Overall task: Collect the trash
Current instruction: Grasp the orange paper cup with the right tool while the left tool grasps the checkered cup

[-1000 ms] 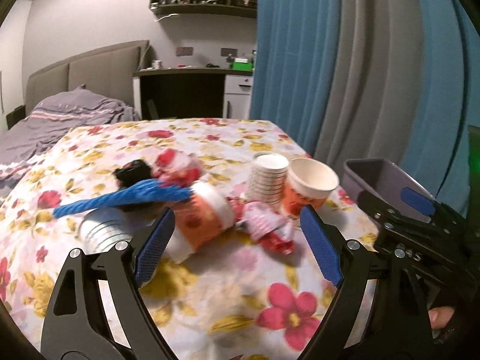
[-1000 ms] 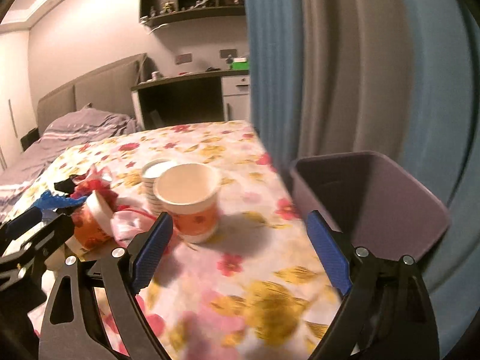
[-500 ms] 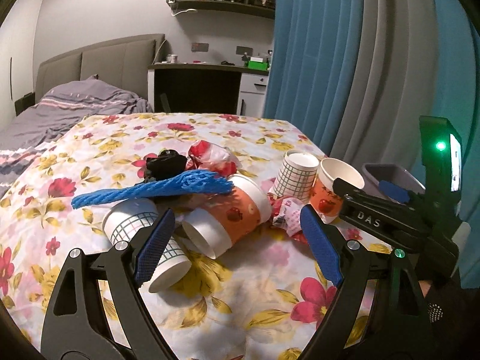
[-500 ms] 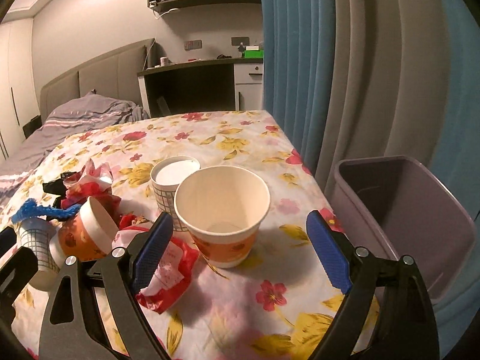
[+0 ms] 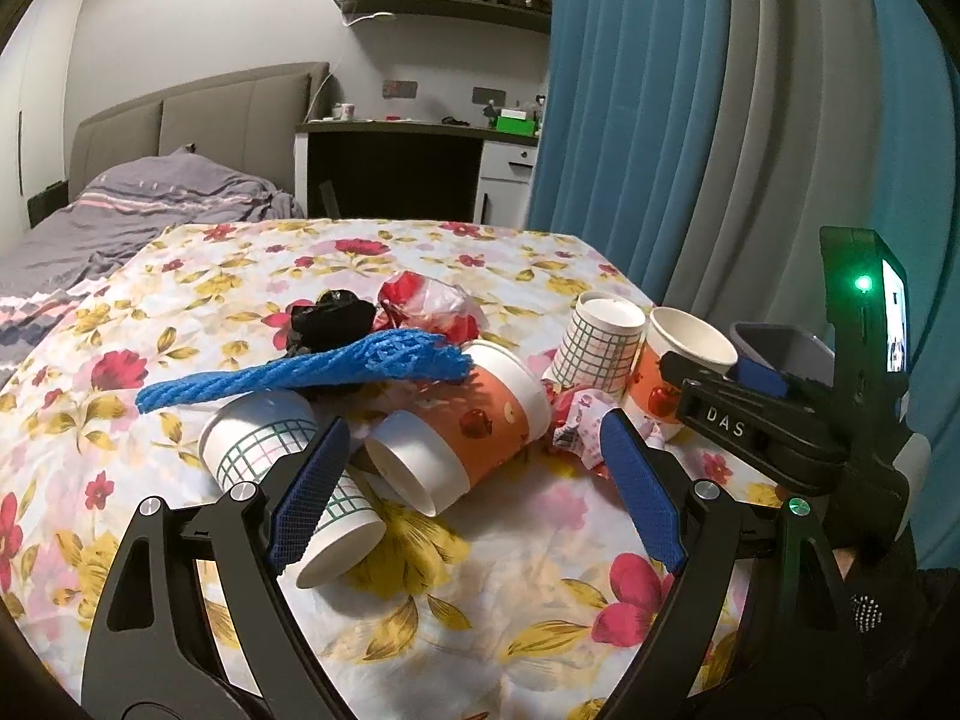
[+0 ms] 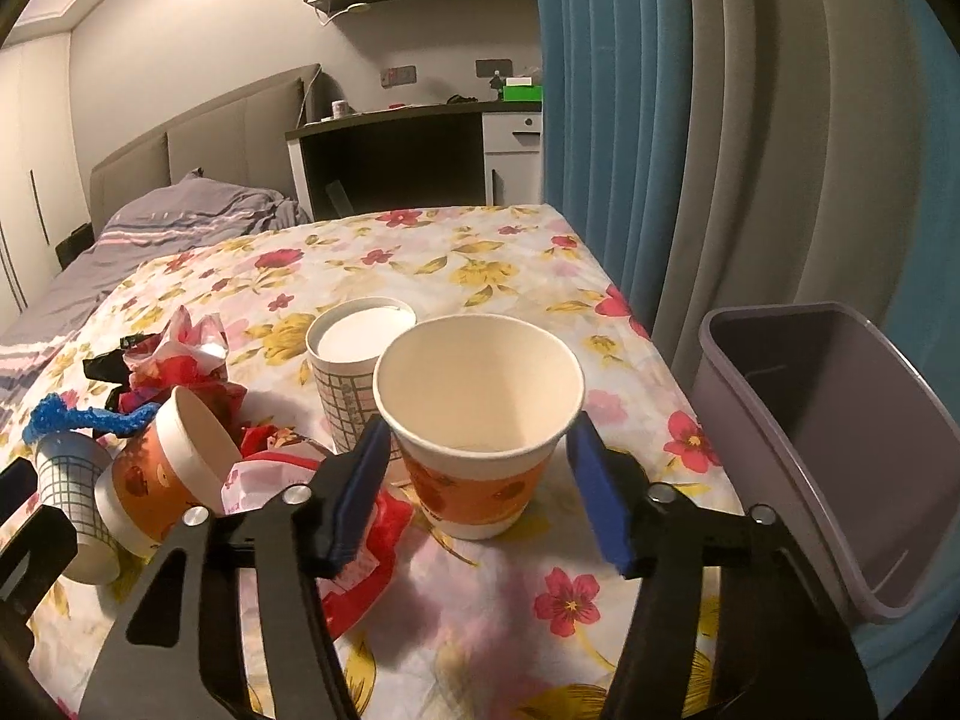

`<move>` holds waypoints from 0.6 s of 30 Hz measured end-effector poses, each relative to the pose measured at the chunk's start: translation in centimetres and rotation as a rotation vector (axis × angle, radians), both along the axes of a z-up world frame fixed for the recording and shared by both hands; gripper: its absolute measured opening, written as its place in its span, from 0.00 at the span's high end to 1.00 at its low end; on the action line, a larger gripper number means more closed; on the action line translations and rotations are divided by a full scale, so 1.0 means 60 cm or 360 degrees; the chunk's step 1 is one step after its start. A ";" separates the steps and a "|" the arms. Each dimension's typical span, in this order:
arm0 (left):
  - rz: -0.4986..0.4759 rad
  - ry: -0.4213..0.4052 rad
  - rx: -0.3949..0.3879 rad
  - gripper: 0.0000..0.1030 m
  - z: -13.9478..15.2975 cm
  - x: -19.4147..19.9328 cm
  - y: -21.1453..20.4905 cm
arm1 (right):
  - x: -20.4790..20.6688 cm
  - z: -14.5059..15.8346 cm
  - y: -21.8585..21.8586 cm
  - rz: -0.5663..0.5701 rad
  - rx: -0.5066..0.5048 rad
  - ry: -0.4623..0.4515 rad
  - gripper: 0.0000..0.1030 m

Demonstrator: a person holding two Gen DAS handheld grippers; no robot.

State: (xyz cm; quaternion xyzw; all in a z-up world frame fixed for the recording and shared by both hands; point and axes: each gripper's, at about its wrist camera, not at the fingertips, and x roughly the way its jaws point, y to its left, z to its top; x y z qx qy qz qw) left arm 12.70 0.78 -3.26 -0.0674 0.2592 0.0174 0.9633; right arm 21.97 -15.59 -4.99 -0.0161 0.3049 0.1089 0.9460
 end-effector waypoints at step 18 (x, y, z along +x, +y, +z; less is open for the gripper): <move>-0.0110 -0.0013 -0.0016 0.19 0.024 0.031 -0.036 | -0.023 0.028 -0.045 -0.0081 0.0062 -0.0092 0.48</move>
